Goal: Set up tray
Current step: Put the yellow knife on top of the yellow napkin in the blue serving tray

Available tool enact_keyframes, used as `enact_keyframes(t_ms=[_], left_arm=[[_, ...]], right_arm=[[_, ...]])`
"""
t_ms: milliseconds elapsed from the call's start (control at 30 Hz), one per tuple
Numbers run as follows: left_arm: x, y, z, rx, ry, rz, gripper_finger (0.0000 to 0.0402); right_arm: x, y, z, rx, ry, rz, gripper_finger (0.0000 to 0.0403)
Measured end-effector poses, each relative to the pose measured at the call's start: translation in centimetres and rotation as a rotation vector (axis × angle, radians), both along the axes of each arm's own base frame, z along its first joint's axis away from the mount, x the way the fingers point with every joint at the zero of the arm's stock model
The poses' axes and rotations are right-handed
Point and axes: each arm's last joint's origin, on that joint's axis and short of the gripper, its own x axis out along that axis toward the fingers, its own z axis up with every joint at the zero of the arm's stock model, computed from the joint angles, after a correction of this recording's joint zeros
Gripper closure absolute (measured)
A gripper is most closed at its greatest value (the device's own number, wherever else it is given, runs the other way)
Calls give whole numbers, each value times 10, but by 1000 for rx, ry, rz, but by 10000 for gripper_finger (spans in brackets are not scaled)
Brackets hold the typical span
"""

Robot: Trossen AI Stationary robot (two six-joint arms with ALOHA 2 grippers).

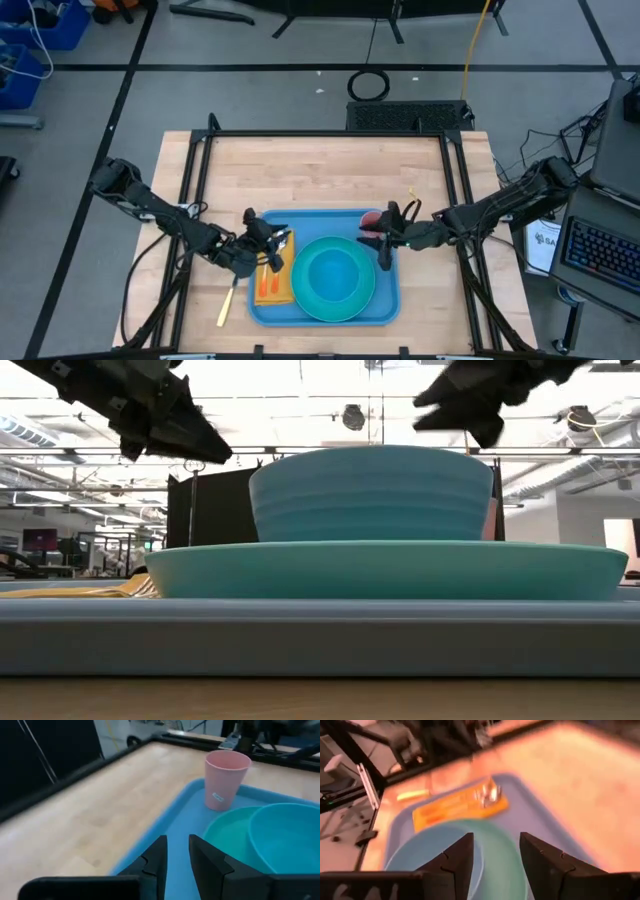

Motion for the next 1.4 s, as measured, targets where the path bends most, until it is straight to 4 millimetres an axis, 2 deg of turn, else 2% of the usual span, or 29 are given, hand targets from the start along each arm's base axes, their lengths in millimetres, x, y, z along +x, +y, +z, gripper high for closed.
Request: enact_keyframes(t_ms=[233, 467, 733, 967, 1400], left_arm=[[-8, -2, -12, -292, 80, -22, 316], [-25, -11, -23, -560, 187, 53, 316], [-46, -29, -29, -668, 245, 94, 316], [-61, -43, -32, -787, 325, 114, 316], [-90, -63, -36, -982, 485, 200, 316]], right_arm=[[8, -7, 15, -243, -126, 14, 250], [15, -22, 26, -366, -203, -14, 250], [20, -38, 36, -424, -273, -76, 250], [22, -49, 37, -456, -266, -111, 250], [23, -57, 41, -462, -305, -117, 250]])
